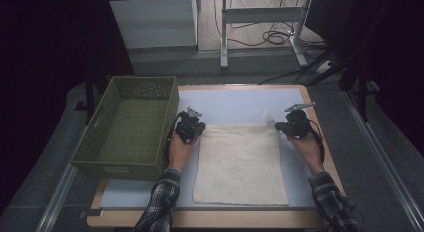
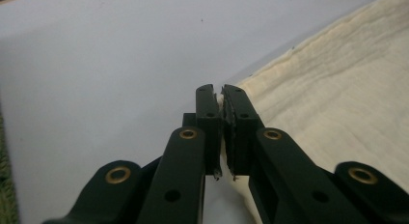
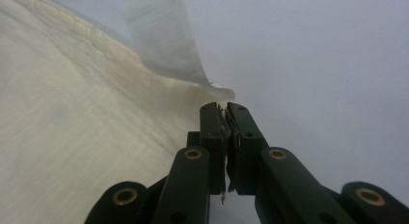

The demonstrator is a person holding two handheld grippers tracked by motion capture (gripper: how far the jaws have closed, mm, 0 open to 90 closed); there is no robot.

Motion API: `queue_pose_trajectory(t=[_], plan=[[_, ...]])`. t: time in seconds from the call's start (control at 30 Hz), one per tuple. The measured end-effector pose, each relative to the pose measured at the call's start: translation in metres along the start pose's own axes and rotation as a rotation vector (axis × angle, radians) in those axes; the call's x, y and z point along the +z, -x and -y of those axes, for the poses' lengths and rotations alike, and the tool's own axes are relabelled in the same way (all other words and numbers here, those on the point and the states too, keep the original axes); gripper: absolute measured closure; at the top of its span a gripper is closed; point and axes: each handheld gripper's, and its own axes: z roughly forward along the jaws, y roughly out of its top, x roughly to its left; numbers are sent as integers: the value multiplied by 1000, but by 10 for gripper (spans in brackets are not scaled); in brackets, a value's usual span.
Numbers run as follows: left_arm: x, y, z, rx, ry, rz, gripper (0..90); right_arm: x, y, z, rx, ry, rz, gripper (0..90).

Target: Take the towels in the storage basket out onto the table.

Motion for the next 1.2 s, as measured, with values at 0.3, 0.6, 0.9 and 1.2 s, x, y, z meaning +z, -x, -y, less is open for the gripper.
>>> queue_pose_trajectory(t=[0.3, 0.6, 0.9, 1.2], plan=[[-20, 17, 15, 47, 18, -6, 862, -21, -12, 20, -24, 21, -42, 861], [-45, 37, 33, 94, 41, 15, 862, -45, -23, 47, -22, 32, -84, 861], [-61, 51, 57, 103, 37, 64, 860, -63, -43, 71, -38, 18, -131, 860], [-82, 67, 78, 87, 72, 104, 859, -85, -58, 98, -46, 34, -160, 859]])
